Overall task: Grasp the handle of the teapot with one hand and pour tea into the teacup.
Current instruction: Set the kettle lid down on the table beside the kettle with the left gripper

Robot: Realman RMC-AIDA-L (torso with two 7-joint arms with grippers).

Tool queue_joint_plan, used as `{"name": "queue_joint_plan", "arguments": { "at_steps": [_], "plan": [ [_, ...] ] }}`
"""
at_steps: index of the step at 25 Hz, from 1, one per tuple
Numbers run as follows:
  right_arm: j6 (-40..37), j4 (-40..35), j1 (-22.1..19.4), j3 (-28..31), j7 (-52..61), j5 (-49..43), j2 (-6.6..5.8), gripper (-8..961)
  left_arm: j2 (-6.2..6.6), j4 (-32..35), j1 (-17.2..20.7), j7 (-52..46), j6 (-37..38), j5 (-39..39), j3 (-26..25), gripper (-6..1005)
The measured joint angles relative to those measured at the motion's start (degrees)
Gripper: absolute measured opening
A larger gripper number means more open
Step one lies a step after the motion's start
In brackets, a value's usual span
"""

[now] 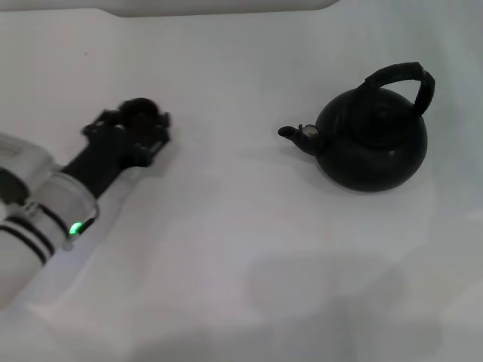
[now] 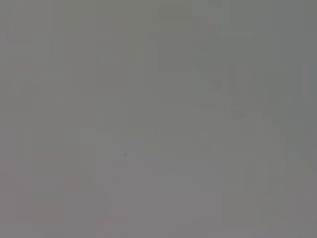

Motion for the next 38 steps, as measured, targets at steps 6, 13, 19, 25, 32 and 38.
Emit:
{"name": "queue_joint_plan", "arguments": {
  "at_steps": [6,13,19,25,32,38],
  "plan": [
    [0.00,0.00,0.00,0.00,0.00,-0.02,0.00,865,0.10,-1.66,-1.70,-0.02,3.12,10.13,0.05,703],
    [0.00,0.00,0.05,0.00,0.00,-0.01,-0.02,865,0.05,-1.73,-1.58,-0.02,2.84,15.64,0.04,702],
    [0.00,0.00,0.10,-0.01,0.00,-0.01,-0.10,865,-0.07,-1.82,-1.08,-0.02,2.88,16.27,0.03,702],
    [0.00,-0.12,0.30,-0.22,0.00,-0.01,-0.18,865,-0.14,-1.91,-0.25,-0.02,3.16,17.45,0.04,702],
    [0.00,-0.19,0.35,-0.39,0.00,-0.10,-0.18,865,-0.19,-1.91,0.34,-0.02,3.26,17.62,0.21,701],
    [0.00,-0.64,0.33,-0.39,0.00,-0.10,-0.10,864,-0.23,-1.90,0.78,-0.02,3.27,17.26,0.16,701]
  ]
}}
